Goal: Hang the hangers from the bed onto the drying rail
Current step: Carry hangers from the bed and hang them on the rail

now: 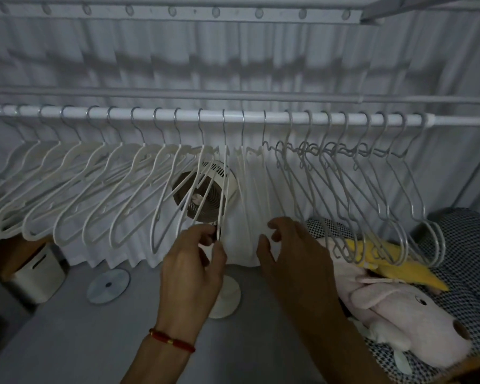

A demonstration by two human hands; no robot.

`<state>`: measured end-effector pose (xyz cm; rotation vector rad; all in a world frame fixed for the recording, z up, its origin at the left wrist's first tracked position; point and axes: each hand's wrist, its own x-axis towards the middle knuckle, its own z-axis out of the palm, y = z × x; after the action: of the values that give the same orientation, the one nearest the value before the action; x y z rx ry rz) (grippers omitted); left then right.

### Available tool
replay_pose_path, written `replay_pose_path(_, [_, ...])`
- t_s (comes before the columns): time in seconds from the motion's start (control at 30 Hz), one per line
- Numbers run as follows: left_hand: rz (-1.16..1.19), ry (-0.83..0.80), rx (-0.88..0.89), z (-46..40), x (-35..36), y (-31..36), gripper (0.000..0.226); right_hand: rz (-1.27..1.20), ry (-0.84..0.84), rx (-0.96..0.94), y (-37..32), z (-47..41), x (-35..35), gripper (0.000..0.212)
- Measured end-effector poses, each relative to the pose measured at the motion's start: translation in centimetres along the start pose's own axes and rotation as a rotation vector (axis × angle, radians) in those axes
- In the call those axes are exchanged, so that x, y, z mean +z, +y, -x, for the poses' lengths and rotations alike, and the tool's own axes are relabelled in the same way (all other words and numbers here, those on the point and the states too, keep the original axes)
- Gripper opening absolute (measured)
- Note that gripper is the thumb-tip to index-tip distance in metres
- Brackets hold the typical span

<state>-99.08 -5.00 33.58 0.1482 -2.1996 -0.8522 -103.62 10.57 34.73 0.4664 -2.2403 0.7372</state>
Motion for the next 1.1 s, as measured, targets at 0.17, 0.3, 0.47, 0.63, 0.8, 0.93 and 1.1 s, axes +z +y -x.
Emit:
replay_pose_path(0.17, [-0.165,0.059,-0.007,-2.1,-1.1,-2.9,0.025,-0.077,-0.027,-0.111,-2.0,0.2,1.5,0.013])
replay_pose_path(0.3, [-0.245,0.020,-0.065,-2.9,-1.0,-4.0,0.033,-0.068,-0.105,-0.126,-2.5,0.3,3.0,0.024])
replay_pose_path(0.47, [-0.252,-0.027,-0.050,-3.3,-1.1,-4.5,0.040,-0.020,-0.237,-0.054,-3.7,-0.4,4.0,0.033])
replay_pose_path(0.63, [-0.168,-0.040,0.053,-3.6,-1.5,-4.9,0.031,0.061,-0.089,-0.019,-5.5,-0.4,6.0,0.032])
replay_pose_path(0.8, [-0.104,0.022,0.172,-4.8,-3.0,-6.5,0.024,0.047,-0.008,-0.066,-7.6,-0.8,7.6,0.021])
replay_pose_path(0.93, [-0.138,0.062,0.095,-5.4,-4.5,-8.8,0.028,0.042,-0.023,-0.054,-8.6,-0.4,8.9,0.017])
replay_pose_path(1.1, [-0.090,-0.041,0.021,-5.3,-3.9,-10.2,0.035,0.016,-0.048,-0.079,-10.3,-0.9,10.4,0.013])
